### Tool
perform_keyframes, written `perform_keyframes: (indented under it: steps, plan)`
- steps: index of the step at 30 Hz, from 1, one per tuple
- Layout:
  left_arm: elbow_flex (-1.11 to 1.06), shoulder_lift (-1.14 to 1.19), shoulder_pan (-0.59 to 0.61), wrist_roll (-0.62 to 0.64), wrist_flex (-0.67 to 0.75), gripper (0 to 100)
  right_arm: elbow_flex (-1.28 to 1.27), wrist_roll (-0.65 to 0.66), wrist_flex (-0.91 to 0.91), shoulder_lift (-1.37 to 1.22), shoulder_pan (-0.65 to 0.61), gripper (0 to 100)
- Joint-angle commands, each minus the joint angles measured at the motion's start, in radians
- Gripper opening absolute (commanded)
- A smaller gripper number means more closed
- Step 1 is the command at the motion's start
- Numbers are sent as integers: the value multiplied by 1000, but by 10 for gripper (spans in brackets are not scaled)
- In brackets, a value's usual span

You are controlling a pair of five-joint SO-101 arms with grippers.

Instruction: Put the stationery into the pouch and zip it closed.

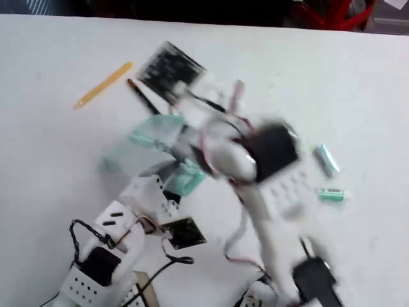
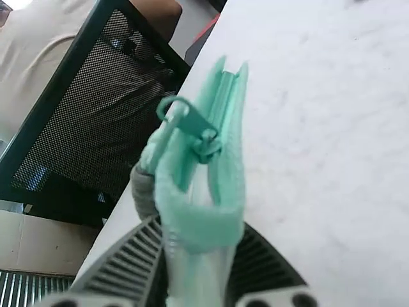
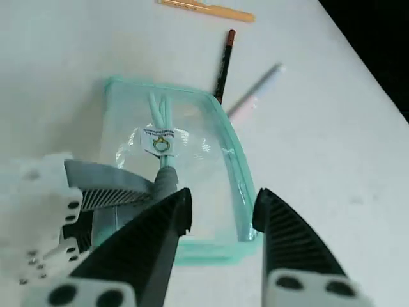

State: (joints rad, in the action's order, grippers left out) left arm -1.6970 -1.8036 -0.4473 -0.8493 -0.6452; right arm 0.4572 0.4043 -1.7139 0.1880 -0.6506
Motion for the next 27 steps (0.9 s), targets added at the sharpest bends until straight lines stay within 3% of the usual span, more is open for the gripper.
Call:
perform_keyframes:
  steps: [1,7,14,21,27]
  plan:
    - [2,18,-31,-3,-5,23,112,-14,-8,-180,-10,171]
    - [2,18,-28,-3,-3,24,38,-14,-13,-340,-30,170]
    - [2,18,-33,-2,0,24,-161,-8,-13,-206,-65,170]
    - [2,16,-33,3,2,24,-189,-8,-13,-88,-125,170]
    - [2,16,-33,5,2,24,-262,-8,-13,-125,-142,159]
